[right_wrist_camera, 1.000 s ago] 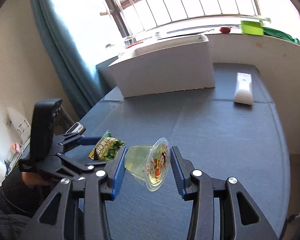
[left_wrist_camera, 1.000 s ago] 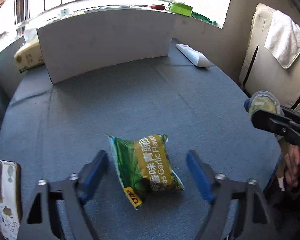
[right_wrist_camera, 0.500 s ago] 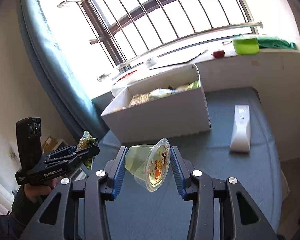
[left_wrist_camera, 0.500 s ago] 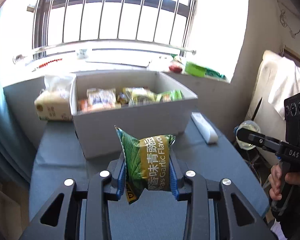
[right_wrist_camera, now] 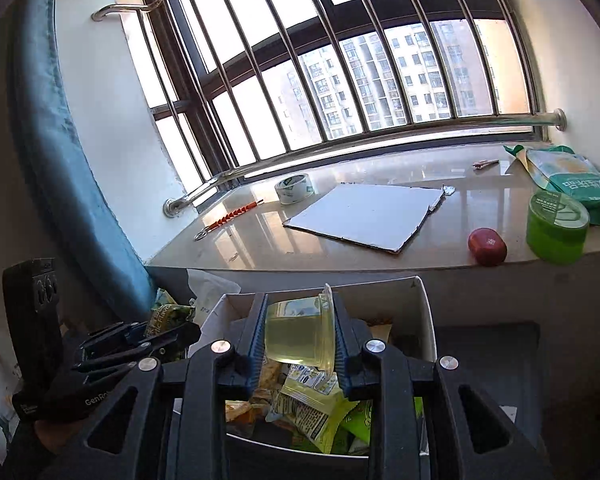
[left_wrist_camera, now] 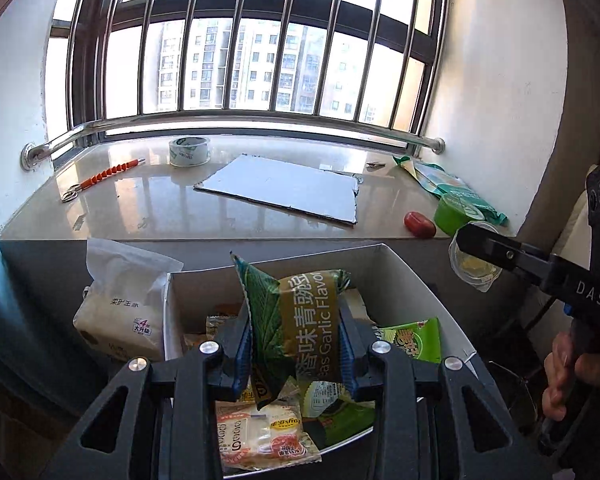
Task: Organize snacks
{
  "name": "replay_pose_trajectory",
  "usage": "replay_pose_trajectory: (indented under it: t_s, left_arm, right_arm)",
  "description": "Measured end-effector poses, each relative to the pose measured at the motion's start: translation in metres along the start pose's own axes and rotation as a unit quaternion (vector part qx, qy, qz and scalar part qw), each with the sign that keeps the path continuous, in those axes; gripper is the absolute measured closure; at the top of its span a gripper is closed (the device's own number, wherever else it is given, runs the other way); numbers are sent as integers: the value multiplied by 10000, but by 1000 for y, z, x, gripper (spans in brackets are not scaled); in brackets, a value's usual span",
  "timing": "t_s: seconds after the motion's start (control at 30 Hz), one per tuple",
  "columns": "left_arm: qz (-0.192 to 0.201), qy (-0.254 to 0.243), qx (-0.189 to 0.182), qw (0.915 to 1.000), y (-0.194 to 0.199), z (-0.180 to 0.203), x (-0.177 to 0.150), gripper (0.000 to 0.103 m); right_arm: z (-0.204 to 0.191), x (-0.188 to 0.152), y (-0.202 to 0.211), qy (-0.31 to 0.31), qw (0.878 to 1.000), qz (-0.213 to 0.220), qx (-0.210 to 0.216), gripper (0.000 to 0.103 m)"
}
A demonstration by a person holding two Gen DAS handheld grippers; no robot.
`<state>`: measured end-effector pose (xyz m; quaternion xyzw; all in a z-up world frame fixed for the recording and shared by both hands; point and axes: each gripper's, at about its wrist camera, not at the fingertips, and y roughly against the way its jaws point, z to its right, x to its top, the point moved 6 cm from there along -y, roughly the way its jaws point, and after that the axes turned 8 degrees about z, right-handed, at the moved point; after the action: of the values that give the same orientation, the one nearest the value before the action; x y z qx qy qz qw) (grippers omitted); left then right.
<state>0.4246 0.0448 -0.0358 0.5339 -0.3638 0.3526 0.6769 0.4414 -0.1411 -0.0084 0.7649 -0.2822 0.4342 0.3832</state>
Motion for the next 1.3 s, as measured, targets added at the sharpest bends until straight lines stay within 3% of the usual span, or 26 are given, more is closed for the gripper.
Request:
replay_pose_trajectory:
  t_s: [0.07, 0.1, 0.13, 0.17, 0.33, 0.57, 0.67, 0.77, 0.83, 0.97, 1.3]
  left_arm:
    - [-74, 115, 108, 9998, -9, -8, -1, 55]
    - [-210, 181, 178, 9995, -14, -12, -5, 28]
    - [-348, 254, 257, 9987, -17, -17, -9, 1]
    - [-402, 301, 307, 9983, -19, -20, -13, 0]
    - [-347, 458, 216, 9981, -5, -23, -28, 0]
    - [785, -90, 654, 9947, 72, 8, -15, 0]
    - [1031, -205, 739, 9917, 108, 23, -19, 0]
    - [1005, 13, 145, 9948, 140, 40, -33, 0]
    - [1080, 40, -2, 9941, 162, 49, -45, 0]
    - [1129, -155, 31, 9935, 200, 67, -76, 0]
    - [923, -13, 273, 9954, 270, 75, -152, 0]
  right_arm:
    - [3, 4, -14, -50, 9999, -66, -91, 71]
    - [5, 4, -22, -72, 9998, -166, -122, 61]
    - [9, 3, -30, -110, 9993, -280, -225, 43]
    - [13, 1, -35, -157, 9985, -357, -371, 0]
    - [31, -9, -28, -202, 9966, -204, -768, 0]
    - [17, -27, 16, 247, 9943, -45, -1036, 0]
    - [-1, -35, 53, 607, 9912, 214, -1153, 0]
    - [-19, -49, 90, 825, 9890, 415, -1157, 0]
    - [-28, -59, 114, 817, 9884, 462, -1192, 0]
    - [-48, -83, 161, 801, 9923, 550, -771, 0]
    - [-72, -156, 250, 640, 9945, 404, -718, 0]
